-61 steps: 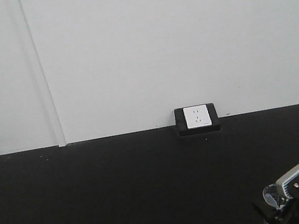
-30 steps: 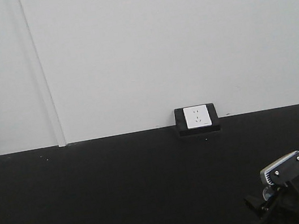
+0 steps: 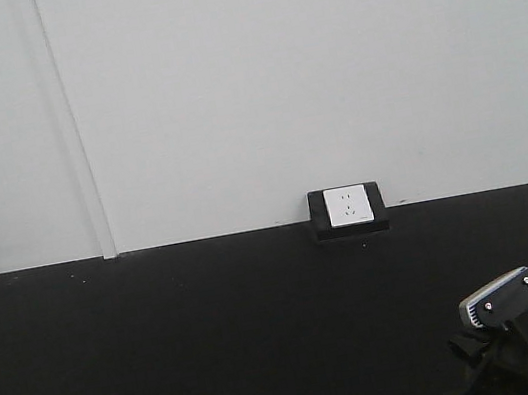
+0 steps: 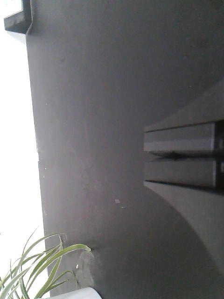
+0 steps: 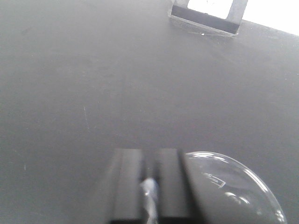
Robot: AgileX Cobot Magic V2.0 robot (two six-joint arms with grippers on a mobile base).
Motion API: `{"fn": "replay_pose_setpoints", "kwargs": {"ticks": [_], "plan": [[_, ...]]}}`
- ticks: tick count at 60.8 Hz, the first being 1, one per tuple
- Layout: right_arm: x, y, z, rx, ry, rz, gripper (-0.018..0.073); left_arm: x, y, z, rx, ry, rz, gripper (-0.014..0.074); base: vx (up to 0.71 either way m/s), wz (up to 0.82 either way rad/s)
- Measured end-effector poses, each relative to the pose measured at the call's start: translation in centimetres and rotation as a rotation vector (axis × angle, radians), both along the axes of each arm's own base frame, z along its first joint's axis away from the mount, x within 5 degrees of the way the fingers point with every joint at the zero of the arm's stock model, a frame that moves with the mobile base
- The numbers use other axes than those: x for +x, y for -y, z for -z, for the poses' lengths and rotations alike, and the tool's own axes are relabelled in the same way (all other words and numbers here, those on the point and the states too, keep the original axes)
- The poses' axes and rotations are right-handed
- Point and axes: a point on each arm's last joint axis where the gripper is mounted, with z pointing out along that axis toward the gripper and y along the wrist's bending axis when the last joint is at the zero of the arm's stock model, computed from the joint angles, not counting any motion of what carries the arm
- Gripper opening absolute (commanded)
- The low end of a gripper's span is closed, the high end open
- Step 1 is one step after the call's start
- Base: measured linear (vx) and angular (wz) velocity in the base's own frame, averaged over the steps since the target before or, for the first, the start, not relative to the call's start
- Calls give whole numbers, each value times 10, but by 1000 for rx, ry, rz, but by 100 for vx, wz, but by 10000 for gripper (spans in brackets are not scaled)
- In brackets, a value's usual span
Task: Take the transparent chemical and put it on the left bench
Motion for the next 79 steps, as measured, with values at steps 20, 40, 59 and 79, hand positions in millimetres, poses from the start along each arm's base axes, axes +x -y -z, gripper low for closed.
{"fn": "replay_pose_setpoints", "kwargs": {"ticks": [20,40,59,79], "plan": [[-19,6,-45,-19,85,26,-7,0,0,0,0,0,0,-3,0,0],[-95,27,-130,39,202,158,-7,0,0,0,0,0,0,-3,0,0],[-190,45,-123,76,321,200,-7,0,0,0,0,0,0,-3,0,0],[-216,49,-104,85,362,205,-7,0,0,0,0,0,0,-3,0,0]]}}
